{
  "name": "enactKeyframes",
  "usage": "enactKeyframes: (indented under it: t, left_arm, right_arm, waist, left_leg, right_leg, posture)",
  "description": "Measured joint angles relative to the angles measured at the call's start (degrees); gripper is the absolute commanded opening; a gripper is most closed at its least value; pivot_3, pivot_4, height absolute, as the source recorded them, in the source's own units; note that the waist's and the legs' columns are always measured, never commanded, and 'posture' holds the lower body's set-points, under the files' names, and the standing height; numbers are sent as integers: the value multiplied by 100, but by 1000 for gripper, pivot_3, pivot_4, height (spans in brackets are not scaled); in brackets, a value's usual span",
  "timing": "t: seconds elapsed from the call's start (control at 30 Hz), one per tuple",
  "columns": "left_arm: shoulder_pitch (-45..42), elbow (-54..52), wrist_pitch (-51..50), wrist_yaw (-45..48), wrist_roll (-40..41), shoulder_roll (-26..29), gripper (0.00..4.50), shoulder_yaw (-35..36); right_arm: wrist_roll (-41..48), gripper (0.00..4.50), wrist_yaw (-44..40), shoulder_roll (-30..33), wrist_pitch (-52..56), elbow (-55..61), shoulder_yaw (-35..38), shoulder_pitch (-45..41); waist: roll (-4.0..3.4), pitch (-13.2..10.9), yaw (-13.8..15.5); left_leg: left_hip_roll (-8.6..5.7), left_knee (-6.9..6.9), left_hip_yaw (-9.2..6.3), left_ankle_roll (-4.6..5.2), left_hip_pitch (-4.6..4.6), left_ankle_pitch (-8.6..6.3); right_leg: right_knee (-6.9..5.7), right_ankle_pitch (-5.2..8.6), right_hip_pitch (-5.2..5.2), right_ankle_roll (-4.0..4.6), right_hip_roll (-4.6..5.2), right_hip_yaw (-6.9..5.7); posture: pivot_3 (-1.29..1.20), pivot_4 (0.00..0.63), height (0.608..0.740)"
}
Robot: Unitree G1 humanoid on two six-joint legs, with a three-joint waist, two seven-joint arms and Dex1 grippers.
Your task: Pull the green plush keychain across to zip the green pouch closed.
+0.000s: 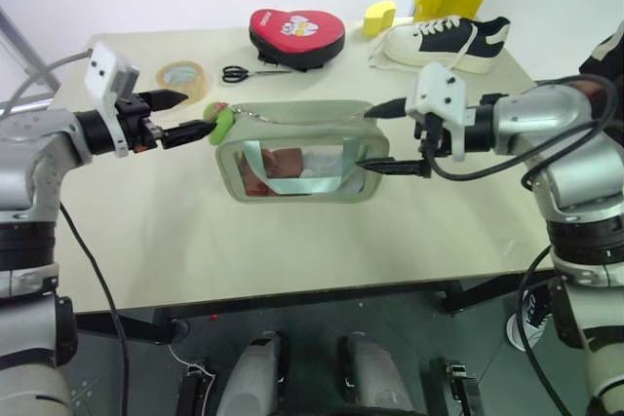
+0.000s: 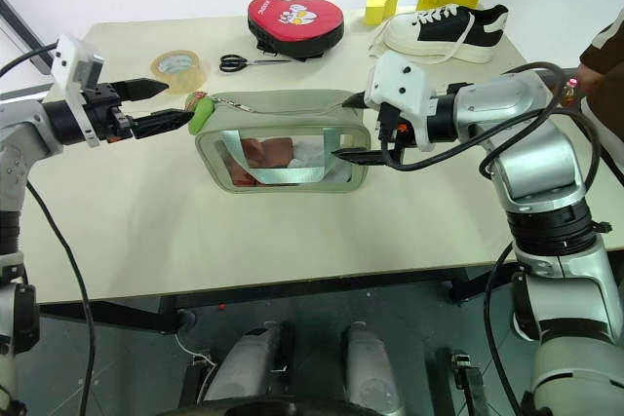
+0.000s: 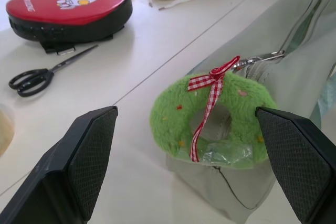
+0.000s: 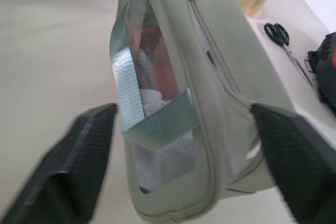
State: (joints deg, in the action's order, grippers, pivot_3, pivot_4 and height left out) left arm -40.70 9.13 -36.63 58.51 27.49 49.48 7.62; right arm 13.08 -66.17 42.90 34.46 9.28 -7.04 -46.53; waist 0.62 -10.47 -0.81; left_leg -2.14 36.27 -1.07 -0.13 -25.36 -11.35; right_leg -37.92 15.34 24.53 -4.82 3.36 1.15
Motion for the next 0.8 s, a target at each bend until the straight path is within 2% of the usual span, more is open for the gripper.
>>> enactKeyframes:
  t: [0.07,0.17,0.2,0.57,0.8]
  left_arm:
    - [-30,17,5,68,-25,1,4500,-10]
    - [-30,28,9,102,-74,-11,4500,-13]
    - [-30,26,6,106,-77,-31,4500,-15]
    - [81,-168,-17,0,-121,-229,4500,-19]
    - [38,202,215,-123,-267,-524,4500,-34]
  right_arm:
    - [-56,1502,108,-16,-111,-121,-75,39]
    - [-105,183,183,-14,-236,-207,-95,56]
    - [-121,83,201,-16,-289,-216,-125,67]
    - [-180,83,326,-16,-441,-215,-191,87]
    - [-180,83,347,-2,-436,-130,-195,111]
  waist:
    - [0,0,1]
    - [0,0,3]
    - [0,0,2]
    - [0,0,-2]
    - [1,0,1]
  left_leg:
    - [0,0,0,0,0,0]
    - [0,-1,0,0,0,0]
    - [0,-1,0,0,1,0]
    - [0,4,0,2,2,1]
    - [0,12,0,3,2,2]
  right_leg:
    - [1,0,0,0,0,-1]
    - [0,0,0,0,0,-2]
    - [-1,0,0,0,0,-2]
    - [-6,-1,-2,-1,-1,-2]
    - [-9,-1,-5,-1,-3,-4]
  posture:
    - [0,150,740]
    - [0,150,740]
    - [0,150,740]
    - [0,150,740]
    - [0,150,740]
